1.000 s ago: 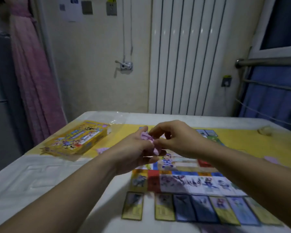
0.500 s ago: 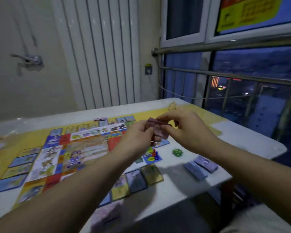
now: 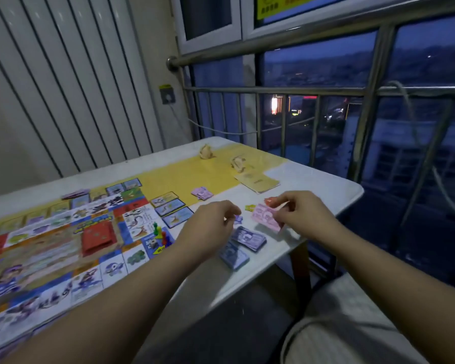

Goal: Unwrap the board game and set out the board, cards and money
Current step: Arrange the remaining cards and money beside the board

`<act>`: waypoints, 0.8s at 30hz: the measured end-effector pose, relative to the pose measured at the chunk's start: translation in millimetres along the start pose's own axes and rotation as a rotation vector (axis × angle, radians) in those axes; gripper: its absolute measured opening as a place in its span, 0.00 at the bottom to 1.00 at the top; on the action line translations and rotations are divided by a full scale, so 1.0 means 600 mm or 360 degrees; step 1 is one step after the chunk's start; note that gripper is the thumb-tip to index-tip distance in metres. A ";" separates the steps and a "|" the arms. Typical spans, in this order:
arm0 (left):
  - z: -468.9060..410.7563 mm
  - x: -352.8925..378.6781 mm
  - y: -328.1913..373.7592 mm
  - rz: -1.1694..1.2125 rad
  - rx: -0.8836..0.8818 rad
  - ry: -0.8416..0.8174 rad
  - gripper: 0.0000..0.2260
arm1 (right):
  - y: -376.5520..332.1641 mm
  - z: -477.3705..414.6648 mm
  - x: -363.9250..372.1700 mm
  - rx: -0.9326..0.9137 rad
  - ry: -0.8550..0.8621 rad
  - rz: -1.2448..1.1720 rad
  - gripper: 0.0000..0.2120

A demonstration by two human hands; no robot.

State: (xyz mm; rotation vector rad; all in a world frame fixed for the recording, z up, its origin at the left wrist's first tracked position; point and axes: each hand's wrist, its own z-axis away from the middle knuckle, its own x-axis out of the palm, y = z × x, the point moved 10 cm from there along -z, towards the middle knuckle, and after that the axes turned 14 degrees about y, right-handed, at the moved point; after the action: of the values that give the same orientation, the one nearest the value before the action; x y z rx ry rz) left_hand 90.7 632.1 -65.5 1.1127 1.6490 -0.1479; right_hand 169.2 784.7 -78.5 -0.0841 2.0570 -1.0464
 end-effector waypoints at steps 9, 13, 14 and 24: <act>-0.003 0.018 0.030 0.0012 0.0107 0.0004 0.11 | -0.025 0.030 0.009 -0.0432 0.0224 0.0687 0.12; 0.000 0.024 0.033 0.0039 0.0111 -0.0003 0.11 | -0.030 0.021 -0.002 -0.0470 0.0202 0.0818 0.12; -0.001 0.025 0.034 0.0047 0.0112 -0.0005 0.11 | -0.021 0.006 -0.018 -0.0369 0.0218 0.0742 0.12; -0.043 0.078 0.110 -0.0036 0.0276 -0.0202 0.13 | 0.108 -0.094 -0.047 0.0390 -0.0471 0.0734 0.18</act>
State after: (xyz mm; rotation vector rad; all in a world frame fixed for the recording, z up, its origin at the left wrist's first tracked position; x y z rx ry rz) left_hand 121.2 711.2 -65.3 1.1901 1.5577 -0.3752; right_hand 167.6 874.7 -87.5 0.3279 1.5676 -0.9205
